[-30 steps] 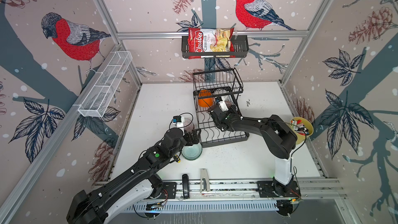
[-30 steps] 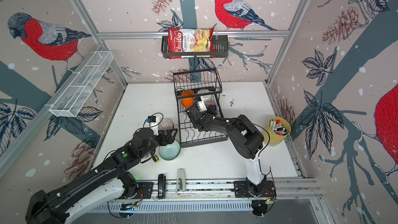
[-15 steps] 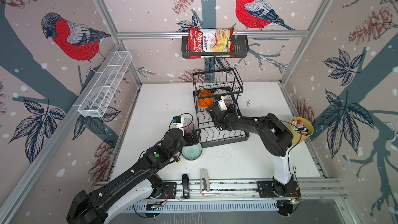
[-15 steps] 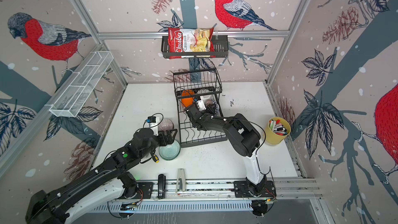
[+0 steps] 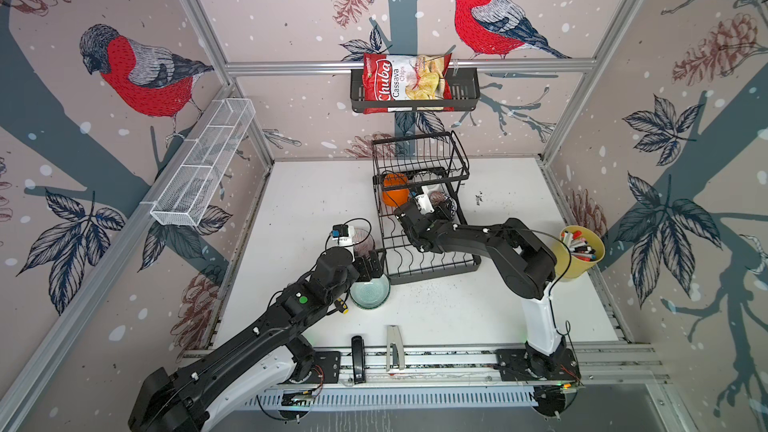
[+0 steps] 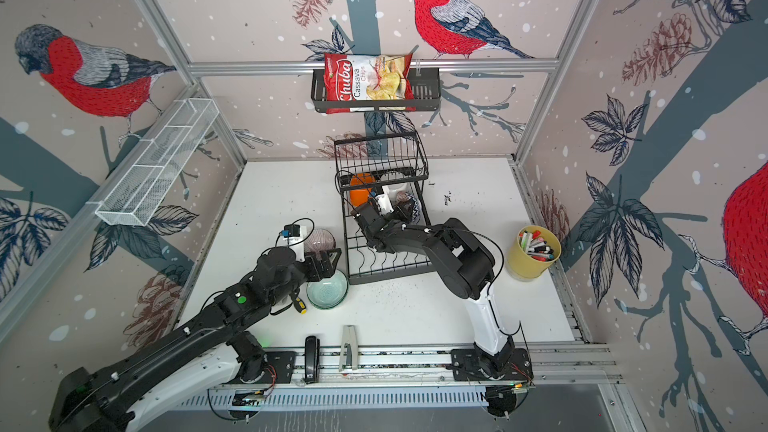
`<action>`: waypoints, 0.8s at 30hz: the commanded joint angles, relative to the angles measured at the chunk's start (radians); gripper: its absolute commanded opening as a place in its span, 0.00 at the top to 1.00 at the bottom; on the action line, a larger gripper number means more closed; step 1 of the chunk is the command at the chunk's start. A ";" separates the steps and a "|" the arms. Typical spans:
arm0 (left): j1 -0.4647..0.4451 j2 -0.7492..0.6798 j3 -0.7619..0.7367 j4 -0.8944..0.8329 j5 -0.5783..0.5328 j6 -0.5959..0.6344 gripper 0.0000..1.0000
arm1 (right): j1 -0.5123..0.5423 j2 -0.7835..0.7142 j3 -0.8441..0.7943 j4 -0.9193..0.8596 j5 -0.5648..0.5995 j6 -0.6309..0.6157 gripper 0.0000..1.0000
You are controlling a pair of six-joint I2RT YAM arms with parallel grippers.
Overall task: Load the bowls into the dish rack
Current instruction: 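Lower the orange-patterned bowl upright into the rack slots with the right gripper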
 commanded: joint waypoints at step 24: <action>0.024 0.002 0.004 0.031 0.032 0.013 0.03 | 0.026 0.061 0.093 -0.136 -0.058 0.089 0.70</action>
